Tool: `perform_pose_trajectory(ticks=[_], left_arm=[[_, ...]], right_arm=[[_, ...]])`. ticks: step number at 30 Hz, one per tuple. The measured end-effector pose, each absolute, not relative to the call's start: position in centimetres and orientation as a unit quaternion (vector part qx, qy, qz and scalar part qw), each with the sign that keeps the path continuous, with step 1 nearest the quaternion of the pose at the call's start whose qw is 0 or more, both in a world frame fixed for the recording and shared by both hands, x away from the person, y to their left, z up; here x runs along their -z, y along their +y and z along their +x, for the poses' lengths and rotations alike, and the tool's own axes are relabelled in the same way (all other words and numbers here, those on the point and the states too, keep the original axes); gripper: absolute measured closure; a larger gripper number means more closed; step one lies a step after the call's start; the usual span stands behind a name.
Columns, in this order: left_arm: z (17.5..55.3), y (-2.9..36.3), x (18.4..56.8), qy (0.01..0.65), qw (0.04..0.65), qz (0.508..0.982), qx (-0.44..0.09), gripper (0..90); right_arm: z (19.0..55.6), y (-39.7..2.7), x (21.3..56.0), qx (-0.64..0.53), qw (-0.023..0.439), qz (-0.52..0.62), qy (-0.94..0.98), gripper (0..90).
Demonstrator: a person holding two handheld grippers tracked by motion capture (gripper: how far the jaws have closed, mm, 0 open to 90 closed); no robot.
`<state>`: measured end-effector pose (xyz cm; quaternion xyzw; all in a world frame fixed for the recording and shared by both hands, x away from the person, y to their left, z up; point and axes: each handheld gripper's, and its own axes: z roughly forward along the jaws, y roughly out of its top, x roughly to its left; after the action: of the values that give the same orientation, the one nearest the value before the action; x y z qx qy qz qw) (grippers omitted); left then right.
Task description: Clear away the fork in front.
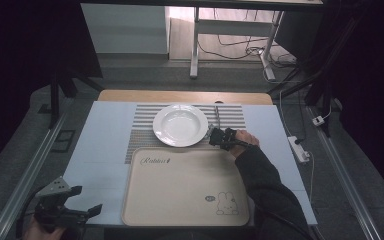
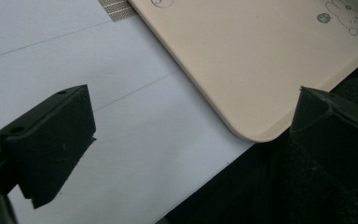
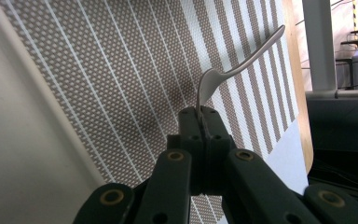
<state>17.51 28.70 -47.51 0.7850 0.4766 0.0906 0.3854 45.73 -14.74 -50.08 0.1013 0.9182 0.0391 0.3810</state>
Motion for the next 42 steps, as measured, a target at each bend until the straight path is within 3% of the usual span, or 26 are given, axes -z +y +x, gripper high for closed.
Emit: perform_pose_trajectory(ticks=[14, 34, 42], left_arm=[[17.4, 28.5, 47.4, 0.473, 0.382, 0.788, -0.099, 0.0], [18.0, 27.8, 46.9, 0.444, 0.392, 0.799, -0.104, 0.0], [19.2, 26.9, 46.9, 0.412, 0.412, 0.809, -0.083, 0.0]], right_arm=[[44.0, -16.2, 47.3, -0.120, 0.370, 0.156, 0.908, 90.0], [40.0, -19.5, 44.1, -0.285, 0.282, 0.234, 0.885, 90.0], [37.8, -21.0, 43.3, -0.331, 0.254, 0.239, 0.877, 90.0]])
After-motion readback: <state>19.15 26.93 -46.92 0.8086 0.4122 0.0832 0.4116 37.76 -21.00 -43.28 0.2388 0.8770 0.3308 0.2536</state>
